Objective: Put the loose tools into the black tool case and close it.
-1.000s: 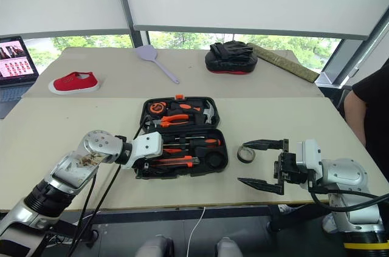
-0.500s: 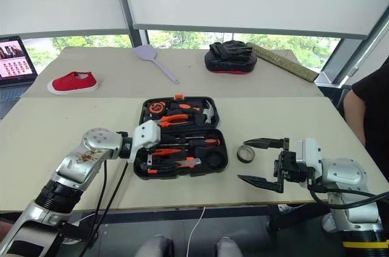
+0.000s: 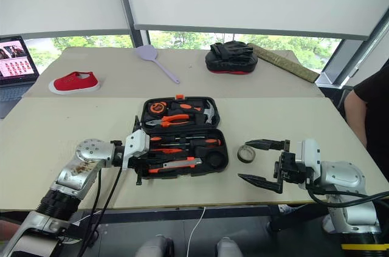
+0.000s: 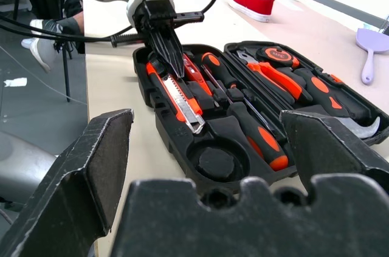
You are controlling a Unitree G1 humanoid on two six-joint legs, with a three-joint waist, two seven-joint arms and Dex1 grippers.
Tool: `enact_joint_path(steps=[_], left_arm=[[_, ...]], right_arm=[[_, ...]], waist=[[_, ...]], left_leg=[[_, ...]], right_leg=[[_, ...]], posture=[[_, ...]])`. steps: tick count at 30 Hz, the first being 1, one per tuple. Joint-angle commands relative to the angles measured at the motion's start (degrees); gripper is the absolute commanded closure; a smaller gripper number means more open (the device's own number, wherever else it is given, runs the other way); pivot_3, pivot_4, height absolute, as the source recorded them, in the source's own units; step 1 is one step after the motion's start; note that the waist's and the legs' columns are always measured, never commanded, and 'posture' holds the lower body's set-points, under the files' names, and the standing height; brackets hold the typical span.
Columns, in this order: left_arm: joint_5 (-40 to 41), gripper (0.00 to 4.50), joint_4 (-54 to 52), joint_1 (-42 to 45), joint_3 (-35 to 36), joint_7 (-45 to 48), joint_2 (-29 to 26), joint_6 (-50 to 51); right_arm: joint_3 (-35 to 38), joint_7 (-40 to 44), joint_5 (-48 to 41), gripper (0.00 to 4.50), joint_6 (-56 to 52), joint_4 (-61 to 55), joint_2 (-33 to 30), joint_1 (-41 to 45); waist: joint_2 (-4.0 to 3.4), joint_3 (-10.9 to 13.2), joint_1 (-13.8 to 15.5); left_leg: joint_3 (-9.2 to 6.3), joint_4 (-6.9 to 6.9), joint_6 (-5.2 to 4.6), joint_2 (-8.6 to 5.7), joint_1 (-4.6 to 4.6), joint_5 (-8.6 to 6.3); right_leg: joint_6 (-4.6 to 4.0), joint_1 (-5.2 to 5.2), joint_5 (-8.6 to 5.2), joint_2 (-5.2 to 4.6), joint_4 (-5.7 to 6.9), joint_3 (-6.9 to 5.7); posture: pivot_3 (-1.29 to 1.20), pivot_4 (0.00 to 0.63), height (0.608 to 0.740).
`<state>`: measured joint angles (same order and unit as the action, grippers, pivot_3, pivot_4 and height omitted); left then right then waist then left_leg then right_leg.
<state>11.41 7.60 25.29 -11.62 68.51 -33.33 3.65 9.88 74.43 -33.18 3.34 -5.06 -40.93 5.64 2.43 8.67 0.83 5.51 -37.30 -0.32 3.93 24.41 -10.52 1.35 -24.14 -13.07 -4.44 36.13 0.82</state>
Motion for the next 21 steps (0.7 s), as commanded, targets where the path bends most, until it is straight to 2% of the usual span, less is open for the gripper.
enact_joint_path(steps=[1,11,17,21], left_arm=[[-3.3,4.43,0.6,0.0,-3.2,-0.8,0.6,0.6],[-6.7,4.43,-2.7,-1.4,-7.9,-2.5,0.6,11.0],[-5.9,4.43,-4.3,-1.5,-7.3,-2.4,0.5,11.7],[-5.6,4.43,-3.0,-1.0,-5.9,-1.3,-0.6,8.7]], right_arm=[[1.9,-0.5,-0.2,0.00,1.1,-0.5,0.1,0.0],[2.0,-2.4,0.3,0.00,1.3,-1.4,1.4,-1.4],[2.6,-3.6,0.2,0.00,0.7,-1.9,1.2,-2.5],[3.8,-4.1,0.0,0.00,0.5,-1.8,0.6,-3.1]], waist=[[-0.04,0.0,0.0],[-0.27,-0.3,0.5],[-0.59,-0.7,0.6],[-0.61,-0.7,0.4]], left_leg=[[0.00,0.00,0.00,0.00,-0.02,0.00],[-0.01,-0.04,0.00,-0.04,-0.14,0.00],[-0.01,-0.04,0.00,-0.06,-0.15,0.00],[-0.03,-0.03,0.00,-0.05,-0.15,0.00]], right_leg=[[0.00,0.01,0.00,0.00,0.00,0.00],[0.17,0.20,-0.11,-0.02,0.00,0.01],[0.15,0.21,-0.13,-0.02,-0.02,0.03],[0.12,0.19,-0.16,-0.01,-0.02,0.03]], posture=[[0.00,0.150,0.740],[0.00,0.150,0.740],[0.00,0.150,0.740],[0.00,0.150,0.740]])
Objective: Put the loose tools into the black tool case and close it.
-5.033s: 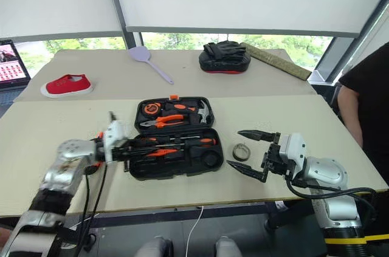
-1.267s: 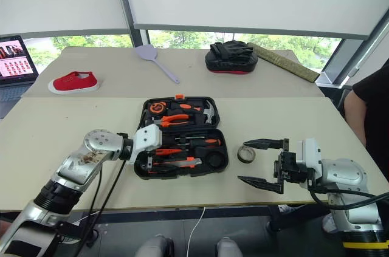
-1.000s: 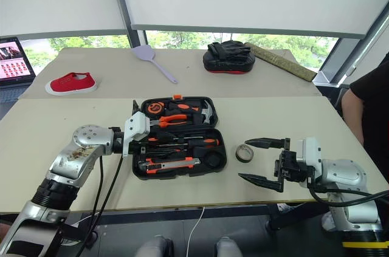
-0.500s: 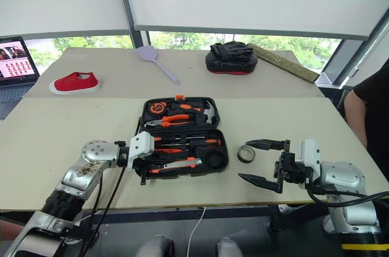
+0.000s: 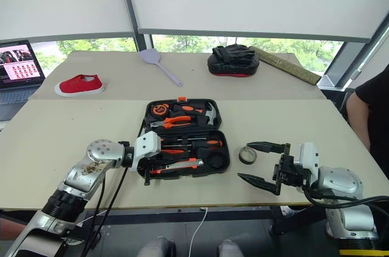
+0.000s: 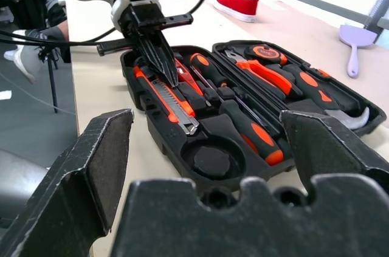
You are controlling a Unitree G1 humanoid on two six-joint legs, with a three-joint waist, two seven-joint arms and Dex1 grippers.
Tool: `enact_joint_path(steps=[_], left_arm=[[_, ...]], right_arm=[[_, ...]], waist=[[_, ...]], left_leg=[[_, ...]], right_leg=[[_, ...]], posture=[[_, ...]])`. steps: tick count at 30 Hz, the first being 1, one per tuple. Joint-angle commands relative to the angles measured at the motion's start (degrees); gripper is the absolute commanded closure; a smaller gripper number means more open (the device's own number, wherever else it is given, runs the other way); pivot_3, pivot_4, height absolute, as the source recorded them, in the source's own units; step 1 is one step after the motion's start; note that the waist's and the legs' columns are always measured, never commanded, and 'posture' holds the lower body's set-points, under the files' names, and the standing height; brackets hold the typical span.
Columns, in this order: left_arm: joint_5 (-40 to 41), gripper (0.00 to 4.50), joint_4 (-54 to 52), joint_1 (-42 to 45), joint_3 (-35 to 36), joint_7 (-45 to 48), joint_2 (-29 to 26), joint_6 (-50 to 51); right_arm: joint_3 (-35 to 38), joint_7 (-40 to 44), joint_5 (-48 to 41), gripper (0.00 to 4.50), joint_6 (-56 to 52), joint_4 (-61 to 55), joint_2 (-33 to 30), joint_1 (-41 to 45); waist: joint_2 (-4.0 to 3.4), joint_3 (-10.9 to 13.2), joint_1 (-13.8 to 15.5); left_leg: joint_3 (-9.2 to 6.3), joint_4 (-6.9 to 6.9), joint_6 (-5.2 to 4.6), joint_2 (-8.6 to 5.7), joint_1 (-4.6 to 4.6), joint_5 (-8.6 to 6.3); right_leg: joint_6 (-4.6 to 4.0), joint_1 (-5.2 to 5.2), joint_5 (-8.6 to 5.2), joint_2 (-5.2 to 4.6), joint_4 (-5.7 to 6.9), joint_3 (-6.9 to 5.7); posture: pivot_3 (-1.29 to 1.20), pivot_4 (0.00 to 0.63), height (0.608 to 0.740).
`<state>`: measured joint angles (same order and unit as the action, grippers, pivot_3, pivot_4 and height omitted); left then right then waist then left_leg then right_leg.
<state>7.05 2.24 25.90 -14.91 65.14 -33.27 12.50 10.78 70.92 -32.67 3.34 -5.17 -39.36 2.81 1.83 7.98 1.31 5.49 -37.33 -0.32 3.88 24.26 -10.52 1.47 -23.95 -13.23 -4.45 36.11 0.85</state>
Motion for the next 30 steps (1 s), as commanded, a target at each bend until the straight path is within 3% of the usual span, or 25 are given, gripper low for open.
enact_joint_path(steps=[1,7,14,23,28,30], left_arm=[[-0.5,4.43,2.3,-1.6,-2.0,2.4,-0.7,-0.7],[-1.9,4.43,3.9,-2.5,-2.6,4.5,-3.5,-2.9],[-4.4,4.43,6.7,-1.8,-5.4,2.5,-1.5,-4.8],[-4.9,4.43,9.4,-1.9,-3.8,0.6,-1.3,-8.0],[6.9,4.43,7.5,-3.5,7.1,0.3,1.8,-12.7],[14.4,3.92,4.6,-5.3,12.4,3.6,1.5,-12.3]], right_arm=[[3.2,-0.9,-0.6,0.00,0.5,-1.9,-1.0,-0.6],[4.7,-1.9,-0.9,0.00,0.1,-3.0,-1.1,-2.9],[4.0,-2.9,-0.6,0.00,0.0,-3.7,-0.3,-3.2],[3.8,-2.9,-0.6,0.00,-0.1,-2.9,-0.4,-2.1],[5.3,-3.1,-0.6,0.00,0.1,-2.4,-1.1,-2.6],[7.2,-3.8,-0.1,0.00,0.7,-1.8,-1.7,-3.7]], waist=[[-0.01,0.0,-0.1],[-0.02,0.0,-0.7],[-0.29,-0.2,-0.8],[-0.34,-0.3,-0.6],[-0.34,-0.3,-0.6],[-0.26,-0.2,-0.7]], left_leg=[[0.00,0.00,0.00,0.00,0.00,0.00],[-0.02,0.04,0.00,0.03,0.02,0.00],[-0.02,0.14,-0.02,0.04,-0.13,-0.01],[-0.01,0.13,-0.02,0.00,-0.17,-0.01],[-0.02,0.13,-0.02,0.00,-0.16,-0.01],[-0.02,0.12,-0.02,0.03,-0.02,-0.01]], right_leg=[[0.00,0.00,0.00,0.00,0.00,0.00],[0.01,-0.06,0.01,0.03,0.02,0.00],[0.03,0.01,-0.06,0.06,0.03,0.05],[0.01,0.07,-0.19,0.03,0.00,0.06],[-0.09,0.02,-0.25,0.03,0.03,0.09],[-0.10,-0.15,-0.15,0.05,0.09,0.09]], posture=[[0.00,0.150,0.740],[0.00,0.150,0.740],[0.00,0.150,0.740],[0.00,0.150,0.740],[0.00,0.150,0.740],[0.00,0.150,0.740]])
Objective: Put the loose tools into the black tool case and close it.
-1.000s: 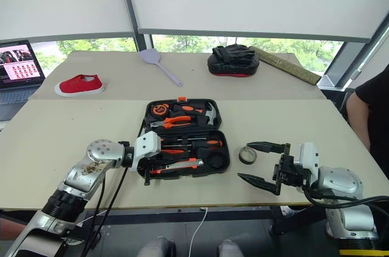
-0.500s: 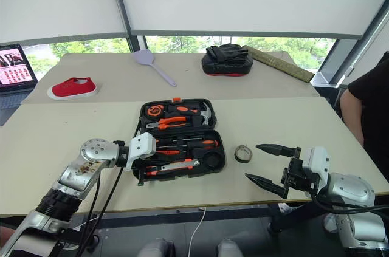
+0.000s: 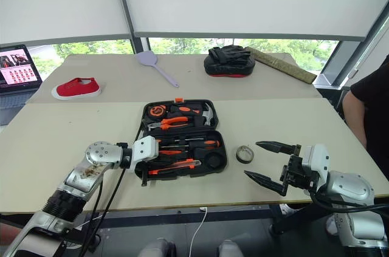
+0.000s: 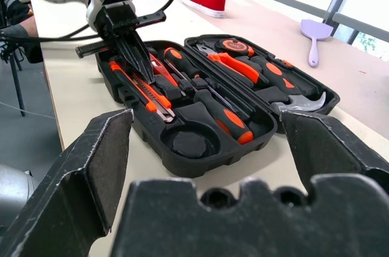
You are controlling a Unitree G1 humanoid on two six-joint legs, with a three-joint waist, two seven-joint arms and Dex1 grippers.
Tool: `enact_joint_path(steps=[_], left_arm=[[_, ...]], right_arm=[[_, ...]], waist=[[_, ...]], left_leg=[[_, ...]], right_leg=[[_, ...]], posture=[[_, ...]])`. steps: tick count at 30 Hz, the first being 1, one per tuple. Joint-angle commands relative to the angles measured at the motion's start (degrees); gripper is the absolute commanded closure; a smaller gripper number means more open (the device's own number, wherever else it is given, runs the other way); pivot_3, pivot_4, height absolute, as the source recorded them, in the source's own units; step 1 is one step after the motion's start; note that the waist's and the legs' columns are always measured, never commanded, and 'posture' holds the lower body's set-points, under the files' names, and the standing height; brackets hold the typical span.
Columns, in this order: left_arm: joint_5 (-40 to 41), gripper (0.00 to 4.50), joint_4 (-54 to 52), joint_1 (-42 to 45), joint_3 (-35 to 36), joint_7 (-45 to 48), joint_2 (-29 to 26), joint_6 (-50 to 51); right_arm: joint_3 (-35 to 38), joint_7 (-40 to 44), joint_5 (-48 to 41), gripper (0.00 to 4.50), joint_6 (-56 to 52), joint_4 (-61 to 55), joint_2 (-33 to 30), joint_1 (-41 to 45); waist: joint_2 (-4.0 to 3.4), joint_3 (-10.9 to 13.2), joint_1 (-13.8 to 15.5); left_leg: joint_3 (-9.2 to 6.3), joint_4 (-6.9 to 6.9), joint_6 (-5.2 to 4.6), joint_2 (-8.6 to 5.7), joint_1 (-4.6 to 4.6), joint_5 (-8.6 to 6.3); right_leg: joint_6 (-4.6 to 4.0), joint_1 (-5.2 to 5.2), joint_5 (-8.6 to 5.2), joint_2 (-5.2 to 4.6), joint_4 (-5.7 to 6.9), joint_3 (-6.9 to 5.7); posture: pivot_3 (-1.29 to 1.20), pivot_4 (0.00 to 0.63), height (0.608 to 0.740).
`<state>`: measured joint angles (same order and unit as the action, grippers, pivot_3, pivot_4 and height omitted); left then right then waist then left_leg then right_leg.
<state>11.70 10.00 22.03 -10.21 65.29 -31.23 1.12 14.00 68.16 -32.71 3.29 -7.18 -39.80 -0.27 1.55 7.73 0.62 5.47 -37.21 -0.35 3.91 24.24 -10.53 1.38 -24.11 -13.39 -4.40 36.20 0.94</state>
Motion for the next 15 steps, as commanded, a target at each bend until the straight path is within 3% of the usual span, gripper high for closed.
enact_joint_path(steps=[1,7,11,13,15], left_arm=[[12.5,3.75,-4.7,-2.3,9.3,5.0,-1.2,0.2],[16.0,1.46,-9.6,-10.7,16.0,5.4,-7.0,3.8],[21.8,0.04,-12.3,-18.4,20.7,11.5,-6.8,-0.6],[23.3,0.04,-12.9,-20.1,21.9,11.5,-6.3,-0.3],[24.6,0.04,-13.1,-20.5,22.9,11.6,-5.3,-1.1]], right_arm=[[4.8,-1.3,0.3,0.00,1.2,0.5,-1.4,-1.2],[12.0,-4.4,3.7,0.00,4.0,4.9,-2.1,-8.1],[14.8,-5.0,6.7,0.00,7.7,10.2,-1.7,-12.9],[14.8,-7.7,10.8,0.00,10.5,11.4,-2.1,-13.6],[14.0,-15.1,16.4,0.00,6.4,10.8,-3.6,-12.0]], waist=[[0.02,0.0,-0.1],[0.01,0.0,0.1],[0.02,0.1,0.0],[0.02,0.1,0.1],[0.00,0.1,0.0]], left_leg=[[0.00,0.00,0.00,0.02,0.05,0.00],[0.00,0.09,0.00,-0.04,0.04,-0.01],[0.06,0.11,0.01,-0.03,0.05,-0.02],[0.06,0.12,0.01,0.01,0.04,-0.03],[0.05,0.12,0.02,0.02,0.00,-0.03]], right_leg=[[0.07,-0.05,0.13,0.01,0.01,-0.01],[0.07,0.01,0.11,-0.05,-0.10,-0.04],[-0.23,-0.03,-0.10,-0.08,-0.15,-0.02],[-0.24,-0.04,-0.13,-0.07,-0.15,-0.04],[-0.13,-0.05,-0.18,-0.08,-0.14,-0.04]], posture=[[0.00,0.150,0.740],[0.00,0.150,0.740],[0.00,0.150,0.740],[0.00,0.150,0.740],[0.00,0.150,0.740]])
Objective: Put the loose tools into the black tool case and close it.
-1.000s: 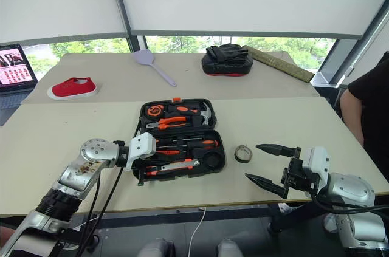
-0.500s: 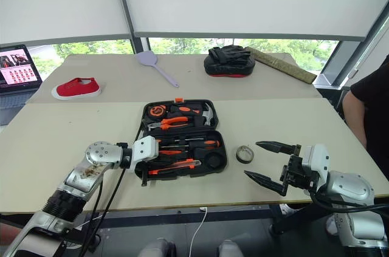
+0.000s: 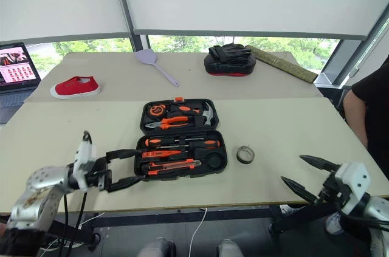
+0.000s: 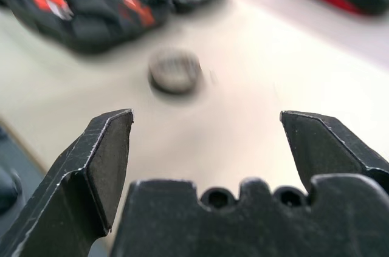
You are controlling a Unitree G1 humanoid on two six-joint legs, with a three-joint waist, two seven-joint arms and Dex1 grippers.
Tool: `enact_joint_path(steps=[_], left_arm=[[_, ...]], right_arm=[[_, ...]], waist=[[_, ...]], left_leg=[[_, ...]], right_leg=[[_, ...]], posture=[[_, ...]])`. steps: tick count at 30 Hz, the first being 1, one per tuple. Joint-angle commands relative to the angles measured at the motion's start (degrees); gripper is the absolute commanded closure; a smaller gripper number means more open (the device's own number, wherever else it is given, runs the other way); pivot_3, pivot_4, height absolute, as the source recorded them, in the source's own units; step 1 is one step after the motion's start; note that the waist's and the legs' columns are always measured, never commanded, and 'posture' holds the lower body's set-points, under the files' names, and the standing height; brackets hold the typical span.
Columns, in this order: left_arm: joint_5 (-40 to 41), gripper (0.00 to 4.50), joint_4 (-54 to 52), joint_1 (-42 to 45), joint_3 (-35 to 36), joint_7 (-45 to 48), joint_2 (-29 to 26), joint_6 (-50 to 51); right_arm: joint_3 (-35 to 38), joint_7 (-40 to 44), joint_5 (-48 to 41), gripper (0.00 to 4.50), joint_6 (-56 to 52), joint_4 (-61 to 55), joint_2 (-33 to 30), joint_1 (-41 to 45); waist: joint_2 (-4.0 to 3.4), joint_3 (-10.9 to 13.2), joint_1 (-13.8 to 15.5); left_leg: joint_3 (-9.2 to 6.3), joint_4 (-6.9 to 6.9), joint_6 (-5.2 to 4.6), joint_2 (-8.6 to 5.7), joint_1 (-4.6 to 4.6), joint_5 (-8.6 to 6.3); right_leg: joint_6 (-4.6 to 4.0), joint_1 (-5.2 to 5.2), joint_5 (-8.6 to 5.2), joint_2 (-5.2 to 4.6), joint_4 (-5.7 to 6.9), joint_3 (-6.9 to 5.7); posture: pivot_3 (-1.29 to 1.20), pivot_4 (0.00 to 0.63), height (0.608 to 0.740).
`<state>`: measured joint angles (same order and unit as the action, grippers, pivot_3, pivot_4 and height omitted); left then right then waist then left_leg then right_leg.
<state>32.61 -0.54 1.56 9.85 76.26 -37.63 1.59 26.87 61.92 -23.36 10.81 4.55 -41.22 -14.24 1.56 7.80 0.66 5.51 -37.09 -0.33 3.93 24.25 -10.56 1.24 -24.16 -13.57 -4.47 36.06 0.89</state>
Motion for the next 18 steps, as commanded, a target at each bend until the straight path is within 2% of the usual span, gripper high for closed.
enact_joint_path(steps=[1,2,6,9,11,13,18], left_arm=[[4.1,0.04,-2.7,0.1,3.0,0.8,1.9,-2.6],[4.3,0.04,-2.9,0.2,3.2,1.0,2.4,-3.1],[4.1,0.04,-4.6,0.6,1.3,2.3,4.0,-4.4],[3.6,0.04,-5.1,1.1,0.0,3.4,4.1,-4.7],[2.7,0.04,-5.3,1.8,-1.5,3.9,4.4,-5.1],[2.0,0.04,-5.2,2.6,-2.9,4.4,4.5,-5.6],[1.8,0.04,-5.5,2.9,-3.2,3.8,4.7,-6.3]], right_arm=[[0.0,-10.8,8.7,0.00,-4.7,-2.1,-3.4,3.3],[-0.8,-11.9,9.4,0.00,-7.4,-3.0,-4.2,4.1],[-8.3,-5.7,3.2,0.00,-22.3,-12.8,-9.7,10.0],[-14.1,-4.4,2.6,0.00,-32.6,-17.5,-13.8,16.0],[-21.8,-3.3,5.5,0.00,-38.5,-19.1,-15.7,22.5],[-27.8,-3.3,8.3,0.00,-41.1,-19.0,-15.6,28.2],[-35.6,-2.8,11.3,0.00,-45.8,-17.8,-14.3,34.9]], waist=[[-0.01,0.0,-0.1],[-0.04,0.0,-0.2],[-0.05,0.0,-0.9],[-0.05,0.0,-1.1],[-0.03,0.0,-1.1],[-0.01,0.0,-1.1],[0.06,0.1,-0.2]], left_leg=[[0.01,-0.01,0.05,0.00,-0.05,-0.03],[0.00,-0.01,0.13,-0.02,-0.06,-0.07],[0.03,-0.01,0.39,-0.02,-0.12,-0.22],[-0.05,0.00,-0.03,0.01,-0.11,0.03],[-0.08,0.03,-0.04,0.00,-0.05,0.04],[-0.06,0.04,-0.04,-0.03,0.03,0.04],[-0.07,0.04,-0.13,-0.09,0.21,-0.05]], right_leg=[[-0.02,0.01,0.04,-0.02,0.01,0.01],[-0.03,0.00,0.07,-0.04,0.01,0.01],[-0.03,0.00,0.19,-0.02,0.03,0.07],[-0.10,-0.01,0.15,0.08,0.06,0.07],[-0.09,-0.02,0.08,0.10,0.03,0.06],[-0.09,-0.07,0.07,0.07,-0.02,0.07],[-0.18,-0.17,0.13,0.04,-0.07,0.05]], posture=[[0.00,0.150,0.740],[0.00,0.150,0.740],[0.00,0.150,0.740],[0.00,0.150,0.740],[0.00,0.150,0.740],[0.00,0.150,0.740],[0.00,0.150,0.740]])
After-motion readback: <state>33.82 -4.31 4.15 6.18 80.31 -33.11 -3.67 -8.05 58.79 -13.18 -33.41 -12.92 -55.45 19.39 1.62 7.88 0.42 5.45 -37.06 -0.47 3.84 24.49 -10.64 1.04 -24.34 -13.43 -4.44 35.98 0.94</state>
